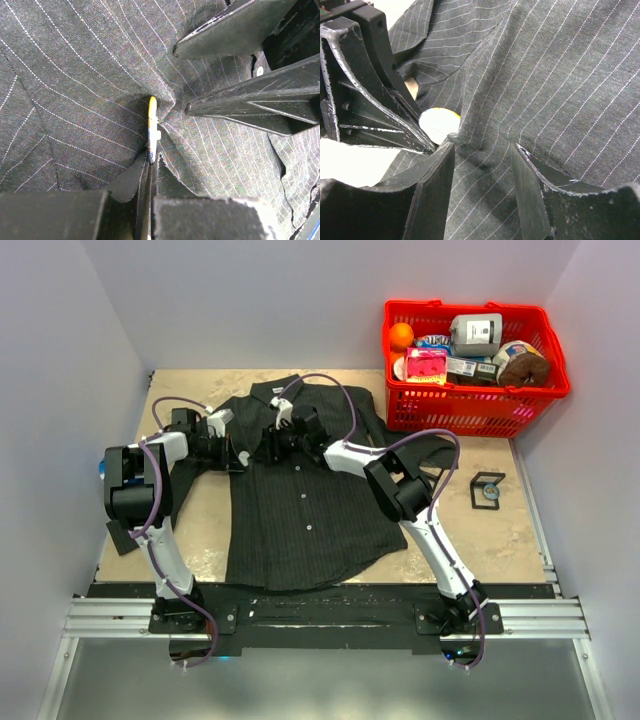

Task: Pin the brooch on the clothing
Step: Close the brooch on the flattened clothing.

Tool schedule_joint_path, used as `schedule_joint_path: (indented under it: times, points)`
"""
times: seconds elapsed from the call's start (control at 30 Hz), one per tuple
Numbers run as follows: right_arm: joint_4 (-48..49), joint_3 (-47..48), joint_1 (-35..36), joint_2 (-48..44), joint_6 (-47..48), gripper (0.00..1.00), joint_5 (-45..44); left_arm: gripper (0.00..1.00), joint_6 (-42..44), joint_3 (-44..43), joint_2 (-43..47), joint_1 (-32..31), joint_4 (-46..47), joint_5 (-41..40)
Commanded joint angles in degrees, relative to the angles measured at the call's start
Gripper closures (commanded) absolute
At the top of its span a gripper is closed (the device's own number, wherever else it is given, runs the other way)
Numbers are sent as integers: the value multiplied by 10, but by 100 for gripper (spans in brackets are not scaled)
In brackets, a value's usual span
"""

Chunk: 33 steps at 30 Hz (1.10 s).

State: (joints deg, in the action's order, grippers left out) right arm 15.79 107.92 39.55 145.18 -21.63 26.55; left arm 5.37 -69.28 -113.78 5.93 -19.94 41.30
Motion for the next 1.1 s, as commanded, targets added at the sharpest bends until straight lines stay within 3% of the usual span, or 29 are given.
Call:
schedule_joint_path:
  times: [0.0,1.07]
  points:
    - [-1,31,6,12,-7,48,1,100,16,-4,-16,-4,1,-21]
    - [-36,99,32,65,-5,53,-11,100,16,-4,-13,-9,0,-25]
